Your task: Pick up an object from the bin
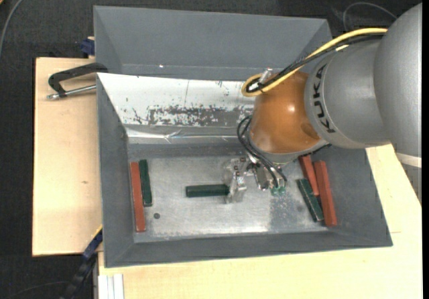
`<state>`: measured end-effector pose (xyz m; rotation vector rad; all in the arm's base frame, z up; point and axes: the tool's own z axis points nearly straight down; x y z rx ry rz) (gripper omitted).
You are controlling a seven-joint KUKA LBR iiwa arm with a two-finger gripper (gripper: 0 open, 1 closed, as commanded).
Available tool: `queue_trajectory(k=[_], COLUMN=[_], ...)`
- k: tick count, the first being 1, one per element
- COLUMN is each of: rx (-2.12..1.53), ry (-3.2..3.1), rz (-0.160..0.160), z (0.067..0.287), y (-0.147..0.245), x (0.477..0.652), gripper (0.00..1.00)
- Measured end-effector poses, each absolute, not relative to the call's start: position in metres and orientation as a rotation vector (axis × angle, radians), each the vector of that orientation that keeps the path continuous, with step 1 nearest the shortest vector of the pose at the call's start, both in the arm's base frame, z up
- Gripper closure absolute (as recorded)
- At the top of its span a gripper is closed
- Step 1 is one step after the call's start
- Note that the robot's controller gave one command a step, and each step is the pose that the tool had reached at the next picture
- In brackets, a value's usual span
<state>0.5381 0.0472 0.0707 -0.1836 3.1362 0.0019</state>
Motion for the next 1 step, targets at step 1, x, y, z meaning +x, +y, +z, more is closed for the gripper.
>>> queue_trajectory(k=[1], rx=[-0.317], ry=[3.119], rz=[0.002], z=[0.2084], y=[0.0712], x=[0.5541], gripper=[1.00])
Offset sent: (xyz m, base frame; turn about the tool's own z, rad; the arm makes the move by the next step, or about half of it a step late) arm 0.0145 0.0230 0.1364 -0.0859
